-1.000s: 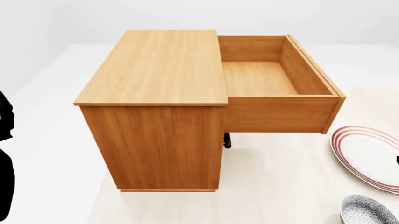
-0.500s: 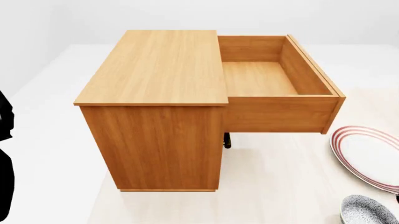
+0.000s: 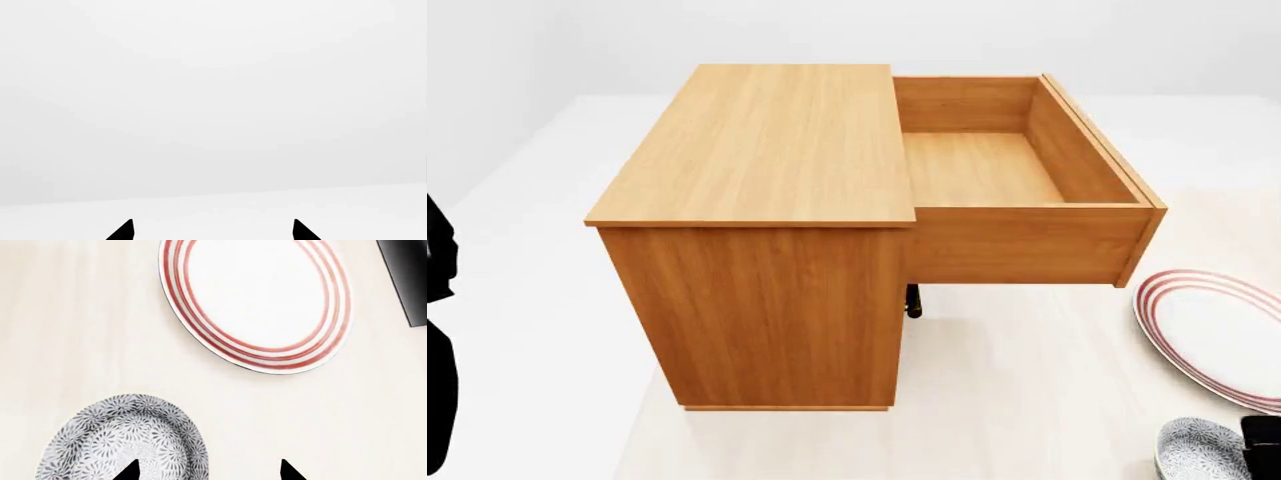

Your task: Open the top drawer of the cabinet and put the bowl in it.

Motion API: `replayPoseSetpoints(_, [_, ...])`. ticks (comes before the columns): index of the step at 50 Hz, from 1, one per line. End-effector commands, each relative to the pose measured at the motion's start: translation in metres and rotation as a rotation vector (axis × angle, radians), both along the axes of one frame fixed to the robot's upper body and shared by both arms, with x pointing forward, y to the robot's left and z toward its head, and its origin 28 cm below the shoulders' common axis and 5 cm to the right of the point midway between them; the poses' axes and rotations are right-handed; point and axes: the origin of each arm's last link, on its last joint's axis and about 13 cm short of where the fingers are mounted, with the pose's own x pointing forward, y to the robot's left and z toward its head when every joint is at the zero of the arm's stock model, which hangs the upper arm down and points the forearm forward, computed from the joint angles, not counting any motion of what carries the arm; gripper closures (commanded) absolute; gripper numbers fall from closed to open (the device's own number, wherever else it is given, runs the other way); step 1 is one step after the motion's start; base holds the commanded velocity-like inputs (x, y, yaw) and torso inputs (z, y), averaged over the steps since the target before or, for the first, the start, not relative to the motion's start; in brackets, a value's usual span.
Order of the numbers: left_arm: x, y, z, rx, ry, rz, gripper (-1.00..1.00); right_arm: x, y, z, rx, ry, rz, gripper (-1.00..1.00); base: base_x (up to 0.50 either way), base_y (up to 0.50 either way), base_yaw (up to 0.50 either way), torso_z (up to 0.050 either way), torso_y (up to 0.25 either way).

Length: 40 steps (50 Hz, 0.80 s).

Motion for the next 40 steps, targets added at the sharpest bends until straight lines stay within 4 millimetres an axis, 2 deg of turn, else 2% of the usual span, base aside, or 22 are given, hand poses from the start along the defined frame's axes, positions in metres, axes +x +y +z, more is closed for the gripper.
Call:
replayPoseSetpoints(1, [0.000, 0.000, 0.000, 0.001, 0.001, -0.002, -1.00, 0.016, 0.001, -0.020, 0.000, 0.036, 0.009, -1.00, 0.00, 0.00, 0.00, 0.000, 0.000])
replayPoseSetpoints(19, [0.000, 0.000, 0.001, -0.006, -0.005, 0.000, -1.00, 0.021, 0.001, -0.041, 0.008, 0.091, 0.014, -1.00, 0.00, 0.00, 0.00, 0.000, 0.000])
replayPoseSetpoints(30, [0.000, 0.000, 0.002, -0.010, -0.007, 0.000, -1.00, 0.015, -0.001, -0.046, -0.002, 0.147, 0.022, -1.00, 0.00, 0.00, 0.00, 0.000, 0.000])
replayPoseSetpoints(40, [0.000, 0.000, 0.002, -0.009, -0.007, -0.003, -1.00, 0.019, -0.001, -0.052, -0.005, 0.149, 0.016, -1.00, 0.00, 0.00, 0.00, 0.000, 0.000])
